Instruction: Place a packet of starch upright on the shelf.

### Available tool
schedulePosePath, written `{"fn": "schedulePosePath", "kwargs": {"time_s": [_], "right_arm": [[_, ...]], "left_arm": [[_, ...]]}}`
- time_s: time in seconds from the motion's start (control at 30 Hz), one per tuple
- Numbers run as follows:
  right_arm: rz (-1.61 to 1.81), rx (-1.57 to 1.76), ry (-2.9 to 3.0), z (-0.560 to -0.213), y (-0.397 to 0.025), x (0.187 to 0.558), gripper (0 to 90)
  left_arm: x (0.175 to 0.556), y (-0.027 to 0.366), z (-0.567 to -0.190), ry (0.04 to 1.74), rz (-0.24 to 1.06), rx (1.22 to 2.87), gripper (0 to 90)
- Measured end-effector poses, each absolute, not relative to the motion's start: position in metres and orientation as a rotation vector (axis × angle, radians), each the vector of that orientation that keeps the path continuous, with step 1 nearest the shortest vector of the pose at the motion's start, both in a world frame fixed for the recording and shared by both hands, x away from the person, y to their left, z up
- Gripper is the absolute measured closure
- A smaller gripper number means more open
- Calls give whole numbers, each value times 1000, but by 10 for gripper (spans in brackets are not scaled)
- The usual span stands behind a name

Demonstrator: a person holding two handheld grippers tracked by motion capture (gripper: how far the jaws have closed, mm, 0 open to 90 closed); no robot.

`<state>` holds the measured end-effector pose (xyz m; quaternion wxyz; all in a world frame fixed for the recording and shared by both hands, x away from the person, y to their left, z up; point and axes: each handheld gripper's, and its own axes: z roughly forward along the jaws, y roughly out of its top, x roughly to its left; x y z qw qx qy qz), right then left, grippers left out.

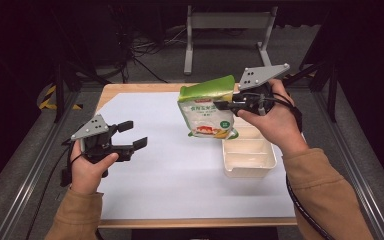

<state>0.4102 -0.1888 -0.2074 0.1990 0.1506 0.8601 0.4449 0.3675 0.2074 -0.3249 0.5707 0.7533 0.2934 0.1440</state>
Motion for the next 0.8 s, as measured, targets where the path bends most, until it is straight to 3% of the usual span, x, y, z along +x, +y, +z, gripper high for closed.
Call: {"fn": "schedulePosePath", "kwargs": {"time_s": [0.8], "right_arm": [[1236,548,2297,-209,-246,445,834]], "left_arm": [[367,221,-338,774,319,1797,167]]}}
